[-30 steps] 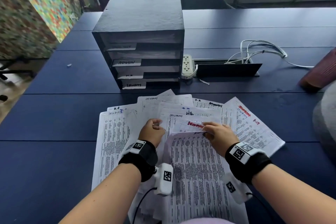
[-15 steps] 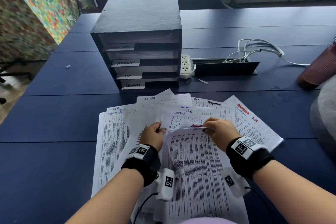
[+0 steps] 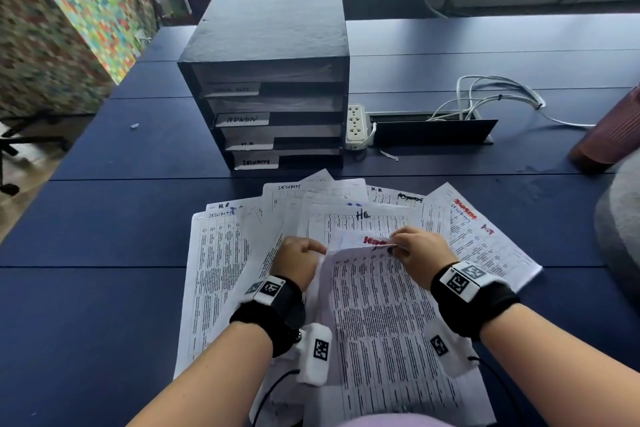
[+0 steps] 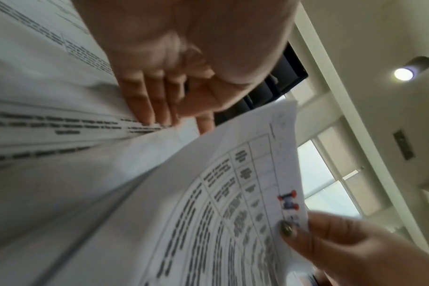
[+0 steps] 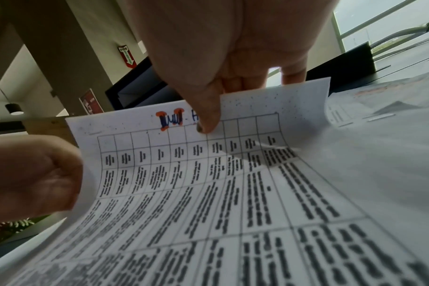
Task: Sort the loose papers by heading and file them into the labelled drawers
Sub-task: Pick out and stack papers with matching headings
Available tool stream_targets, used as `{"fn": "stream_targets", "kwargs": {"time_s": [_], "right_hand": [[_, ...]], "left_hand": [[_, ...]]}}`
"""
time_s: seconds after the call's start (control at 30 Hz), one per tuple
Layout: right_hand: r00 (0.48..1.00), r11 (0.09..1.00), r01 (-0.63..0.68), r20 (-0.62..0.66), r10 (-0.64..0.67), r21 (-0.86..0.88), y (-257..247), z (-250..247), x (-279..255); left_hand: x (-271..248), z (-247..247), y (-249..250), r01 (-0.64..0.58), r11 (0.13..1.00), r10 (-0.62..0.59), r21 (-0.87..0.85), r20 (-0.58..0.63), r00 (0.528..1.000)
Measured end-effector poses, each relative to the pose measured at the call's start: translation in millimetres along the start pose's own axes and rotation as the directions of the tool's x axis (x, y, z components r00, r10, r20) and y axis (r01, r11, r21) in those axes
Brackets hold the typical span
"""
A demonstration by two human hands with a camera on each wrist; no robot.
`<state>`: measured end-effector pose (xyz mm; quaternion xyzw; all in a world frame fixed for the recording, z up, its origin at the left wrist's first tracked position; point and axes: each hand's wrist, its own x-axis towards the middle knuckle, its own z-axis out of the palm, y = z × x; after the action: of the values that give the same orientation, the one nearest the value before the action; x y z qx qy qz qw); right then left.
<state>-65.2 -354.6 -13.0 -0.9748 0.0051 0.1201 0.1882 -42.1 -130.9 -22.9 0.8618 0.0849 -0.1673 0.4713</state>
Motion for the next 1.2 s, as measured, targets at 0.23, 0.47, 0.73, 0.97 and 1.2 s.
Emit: {"fn": "stream_targets", "kwargs": {"time_s": [0.23,0.47,0.73,0.97,1.2], "right_hand": [[0.999,1.0,-0.005,-0.033,0.005,-0.026,2,-4,-5],[0.999,0.998,-0.001,-0.039,-0.002,-0.067,3,-11,-5],[0.997,0.994,0.014,-0.073,-0.022,-0.109,4,-13,-6],[0.999,0.997,-0.008,-0.033,0.006,-0.073,2,-16,-13],[0.986,0.984,-0.031,-0.157,0.059,0.176,-1,-57,-16]], "left_hand": [[16,4,-1,0.118,0.976,-0.137,-0.182,-0.093,0.986],[16,8,5,0.002,0.996,0.004,0.09,-0.065,0.998],[18,-62,60,-0.191,0.979,0.149,-0.074,-0.386,0.91],[27,-112,86,-0.491,0.828,0.234,-0.273,-0.626,0.744],[27,-90,83,-0.461,0.844,0.278,-0.275,-0.511,0.813]]}}
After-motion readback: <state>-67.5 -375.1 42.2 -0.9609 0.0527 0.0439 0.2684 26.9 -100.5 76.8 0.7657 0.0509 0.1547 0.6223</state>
